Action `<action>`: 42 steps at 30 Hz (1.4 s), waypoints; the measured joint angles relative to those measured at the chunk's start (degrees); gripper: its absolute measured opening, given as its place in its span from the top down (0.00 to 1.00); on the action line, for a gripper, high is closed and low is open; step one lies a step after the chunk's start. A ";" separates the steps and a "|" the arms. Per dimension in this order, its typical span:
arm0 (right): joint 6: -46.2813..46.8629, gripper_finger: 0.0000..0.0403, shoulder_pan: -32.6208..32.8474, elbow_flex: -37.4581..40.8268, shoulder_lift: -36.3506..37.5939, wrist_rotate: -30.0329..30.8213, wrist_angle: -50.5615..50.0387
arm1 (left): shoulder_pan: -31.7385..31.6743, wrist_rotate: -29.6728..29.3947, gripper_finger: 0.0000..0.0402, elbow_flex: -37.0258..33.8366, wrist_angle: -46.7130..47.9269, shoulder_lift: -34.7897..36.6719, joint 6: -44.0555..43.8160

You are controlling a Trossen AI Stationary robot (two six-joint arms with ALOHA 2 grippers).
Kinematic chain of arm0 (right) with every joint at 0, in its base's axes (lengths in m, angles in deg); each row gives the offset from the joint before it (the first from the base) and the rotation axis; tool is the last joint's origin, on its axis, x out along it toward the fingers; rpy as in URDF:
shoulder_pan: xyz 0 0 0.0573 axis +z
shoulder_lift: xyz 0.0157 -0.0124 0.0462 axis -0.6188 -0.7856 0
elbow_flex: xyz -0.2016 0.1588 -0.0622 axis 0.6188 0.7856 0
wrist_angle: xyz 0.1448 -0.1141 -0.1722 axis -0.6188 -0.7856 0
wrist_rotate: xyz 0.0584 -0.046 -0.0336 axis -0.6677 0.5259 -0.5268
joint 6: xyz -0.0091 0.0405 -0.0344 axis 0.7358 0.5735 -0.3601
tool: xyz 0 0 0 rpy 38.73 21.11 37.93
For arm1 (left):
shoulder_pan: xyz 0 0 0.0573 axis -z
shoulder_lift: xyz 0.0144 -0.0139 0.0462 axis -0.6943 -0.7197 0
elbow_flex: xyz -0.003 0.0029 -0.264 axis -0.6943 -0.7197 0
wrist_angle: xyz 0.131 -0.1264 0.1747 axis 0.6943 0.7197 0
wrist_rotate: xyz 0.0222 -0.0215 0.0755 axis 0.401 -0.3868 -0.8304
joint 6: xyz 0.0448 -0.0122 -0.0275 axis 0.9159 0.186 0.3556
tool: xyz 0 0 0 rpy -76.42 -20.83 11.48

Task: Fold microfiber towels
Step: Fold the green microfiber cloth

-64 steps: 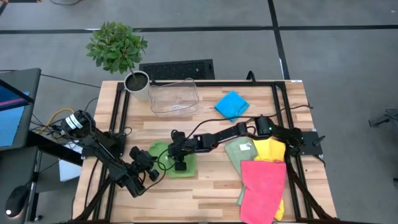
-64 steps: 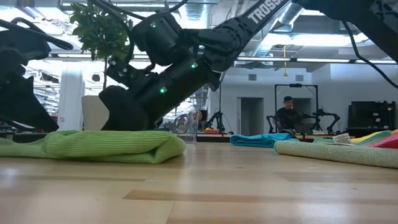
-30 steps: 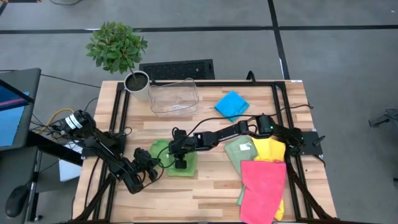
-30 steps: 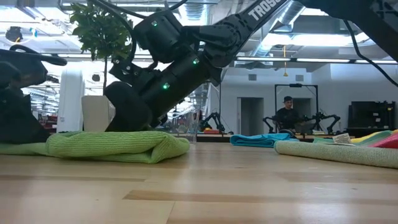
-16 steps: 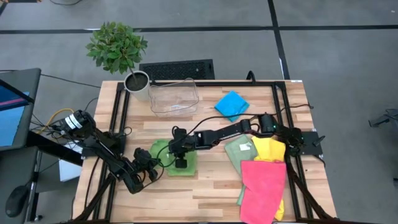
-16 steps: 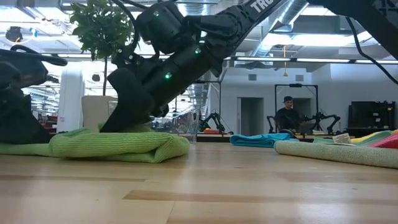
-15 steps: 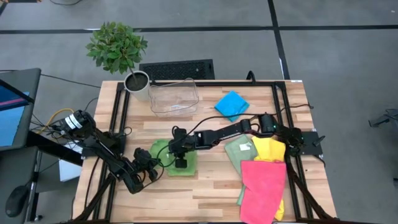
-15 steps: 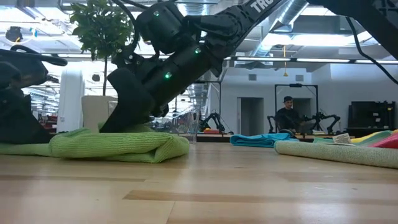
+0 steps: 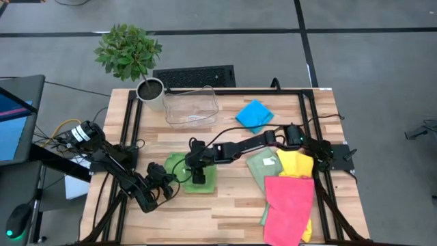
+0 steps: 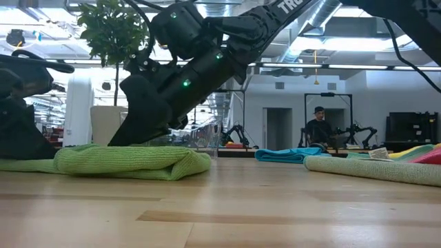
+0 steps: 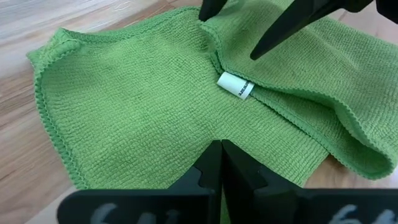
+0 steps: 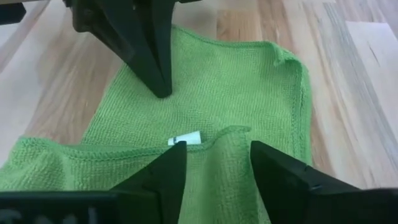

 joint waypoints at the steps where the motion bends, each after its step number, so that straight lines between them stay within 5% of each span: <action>1: 0.01 0.49 -0.16 0.00 0.00 0.00 -0.03 | 0.00 -0.01 1.00 0.00 0.00 0.00 0.00; 9: -0.30 0.64 -0.19 0.03 -0.70 0.02 -0.65 | 0.00 -0.03 1.00 0.00 0.00 0.00 0.00; 19: -0.03 0.96 -0.20 0.02 -0.57 0.03 -0.58 | 0.00 -0.04 1.00 -0.02 -0.03 -0.03 -0.05; 42: 2.25 0.92 2.05 0.09 3.65 7.97 -12.98 | 0.06 0.28 1.00 0.00 0.04 -0.05 0.61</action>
